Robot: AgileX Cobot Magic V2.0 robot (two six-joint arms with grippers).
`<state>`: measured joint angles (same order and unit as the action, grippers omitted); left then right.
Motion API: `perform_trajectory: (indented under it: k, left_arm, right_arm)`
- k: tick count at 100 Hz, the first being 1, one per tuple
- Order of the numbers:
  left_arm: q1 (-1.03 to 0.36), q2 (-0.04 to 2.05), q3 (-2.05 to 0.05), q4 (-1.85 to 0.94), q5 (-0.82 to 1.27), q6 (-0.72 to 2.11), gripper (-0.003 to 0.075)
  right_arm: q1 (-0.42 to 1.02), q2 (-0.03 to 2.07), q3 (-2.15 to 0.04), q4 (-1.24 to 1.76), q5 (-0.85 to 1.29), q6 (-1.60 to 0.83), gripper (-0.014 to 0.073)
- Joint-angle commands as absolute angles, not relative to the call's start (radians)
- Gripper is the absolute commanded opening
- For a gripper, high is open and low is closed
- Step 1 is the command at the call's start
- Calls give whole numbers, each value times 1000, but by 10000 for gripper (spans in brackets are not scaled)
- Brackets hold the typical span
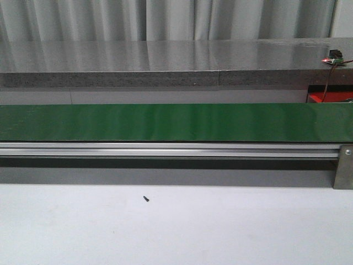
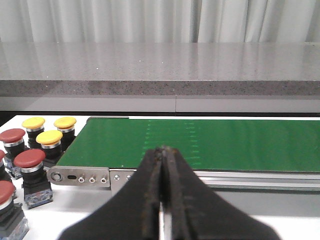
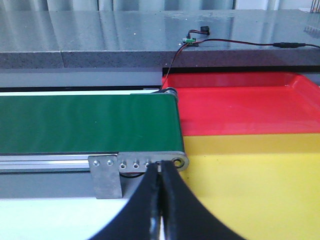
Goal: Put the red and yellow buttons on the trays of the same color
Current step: 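Move the left gripper down over the red push button beside the belt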
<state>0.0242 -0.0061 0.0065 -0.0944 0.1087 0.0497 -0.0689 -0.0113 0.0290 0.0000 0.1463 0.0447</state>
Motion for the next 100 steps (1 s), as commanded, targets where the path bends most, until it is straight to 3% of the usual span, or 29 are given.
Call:
perform_trajectory:
  k: [1, 100]
  left_arm:
    - [24, -39, 49, -102, 34, 41, -20]
    - [24, -39, 24, -102, -14, 41, -20]
  right_arm:
    - [-75, -28, 11, 0, 63, 38, -123]
    - [-75, -28, 11, 0, 63, 38, -123]
